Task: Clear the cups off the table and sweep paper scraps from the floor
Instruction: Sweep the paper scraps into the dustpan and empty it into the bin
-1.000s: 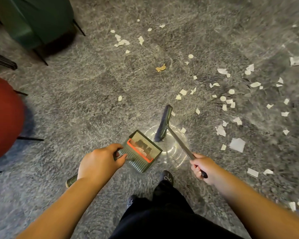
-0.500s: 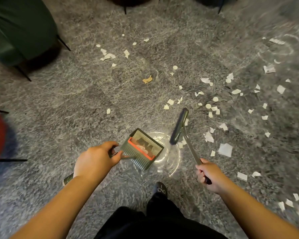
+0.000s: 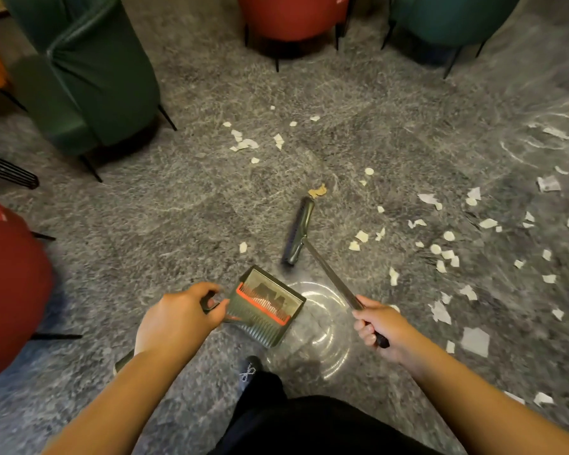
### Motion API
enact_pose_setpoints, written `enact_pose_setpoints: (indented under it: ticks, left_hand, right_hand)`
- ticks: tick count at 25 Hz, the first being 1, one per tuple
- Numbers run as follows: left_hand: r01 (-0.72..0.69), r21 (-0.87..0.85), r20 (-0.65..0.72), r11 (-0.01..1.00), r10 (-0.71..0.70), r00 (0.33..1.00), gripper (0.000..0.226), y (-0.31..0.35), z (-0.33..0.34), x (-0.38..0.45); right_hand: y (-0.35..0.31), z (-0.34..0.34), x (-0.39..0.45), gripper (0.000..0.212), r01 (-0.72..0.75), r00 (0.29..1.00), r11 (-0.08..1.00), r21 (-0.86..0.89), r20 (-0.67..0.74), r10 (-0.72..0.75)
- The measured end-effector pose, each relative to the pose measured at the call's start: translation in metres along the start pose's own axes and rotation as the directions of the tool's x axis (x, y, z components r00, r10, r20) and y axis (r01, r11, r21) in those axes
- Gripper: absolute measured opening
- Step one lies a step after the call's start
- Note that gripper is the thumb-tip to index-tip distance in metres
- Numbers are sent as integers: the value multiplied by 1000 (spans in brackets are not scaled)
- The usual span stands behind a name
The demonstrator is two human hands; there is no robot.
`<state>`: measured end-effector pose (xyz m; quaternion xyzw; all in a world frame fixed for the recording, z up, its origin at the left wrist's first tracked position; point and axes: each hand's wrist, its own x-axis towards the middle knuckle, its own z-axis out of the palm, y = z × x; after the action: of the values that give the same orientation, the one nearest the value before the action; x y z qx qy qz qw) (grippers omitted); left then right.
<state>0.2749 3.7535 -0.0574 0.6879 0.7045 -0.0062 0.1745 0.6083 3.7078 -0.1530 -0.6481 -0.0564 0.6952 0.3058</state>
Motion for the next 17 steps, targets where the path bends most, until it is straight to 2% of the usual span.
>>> enact_pose_setpoints:
  ticks: [7, 13, 17]
  left_hand:
    - [79, -41, -10, 996, -79, 997, 30, -93, -34, 60]
    - [147, -44, -31, 988, -148, 988, 32, -131, -41, 92]
    - [211, -28, -5, 977, -212, 977, 33, -134, -41, 126]
  right_hand:
    - [-49, 136, 53, 31, -58, 998, 997, -60, 28, 60]
    - [-87, 196, 108, 31, -134, 991, 982, -130, 11, 137]
    - [-111, 217, 155, 27, -196, 977, 967, -164, 48, 206]
